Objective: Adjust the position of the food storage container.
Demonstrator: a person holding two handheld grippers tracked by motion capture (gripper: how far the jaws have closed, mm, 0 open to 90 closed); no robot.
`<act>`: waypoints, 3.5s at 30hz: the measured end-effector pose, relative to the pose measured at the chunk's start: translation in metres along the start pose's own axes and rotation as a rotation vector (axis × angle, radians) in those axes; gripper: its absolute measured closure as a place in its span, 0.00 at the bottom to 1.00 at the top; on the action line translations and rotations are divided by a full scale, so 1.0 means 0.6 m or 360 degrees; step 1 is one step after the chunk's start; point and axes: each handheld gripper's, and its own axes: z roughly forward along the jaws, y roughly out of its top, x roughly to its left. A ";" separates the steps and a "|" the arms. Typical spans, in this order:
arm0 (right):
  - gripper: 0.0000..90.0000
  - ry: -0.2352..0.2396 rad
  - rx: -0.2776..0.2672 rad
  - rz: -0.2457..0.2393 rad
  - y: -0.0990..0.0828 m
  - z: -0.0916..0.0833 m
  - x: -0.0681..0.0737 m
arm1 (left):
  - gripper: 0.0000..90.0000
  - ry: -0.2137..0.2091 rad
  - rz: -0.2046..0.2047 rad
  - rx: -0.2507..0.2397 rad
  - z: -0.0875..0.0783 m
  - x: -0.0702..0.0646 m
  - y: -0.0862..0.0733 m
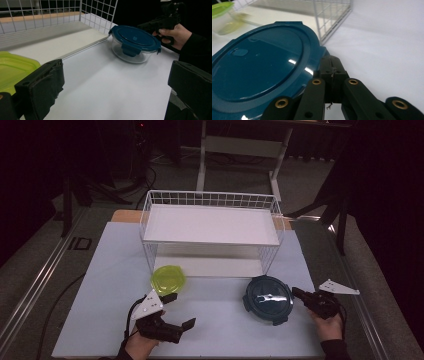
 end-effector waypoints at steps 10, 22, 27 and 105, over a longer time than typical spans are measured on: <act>1.00 0.0002 0.0025 -0.0007 0.000 0.010 -0.001 | 0.01 -0.0006 0.0006 -0.0001 -0.001 0.001 0.000; 1.00 0.0066 0.0055 -0.0023 -0.001 0.023 0.019 | 0.01 -0.0023 0.0004 0.0012 0.003 0.000 -0.001; 1.00 0.0105 0.0075 -0.0043 0.002 0.032 0.034 | 0.01 -0.0046 0.0001 0.0020 0.004 -0.001 -0.002; 0.29 0.0376 -0.0064 -0.0161 0.035 0.037 0.139 | 0.01 -0.0172 -0.0006 0.0088 0.047 -0.009 0.028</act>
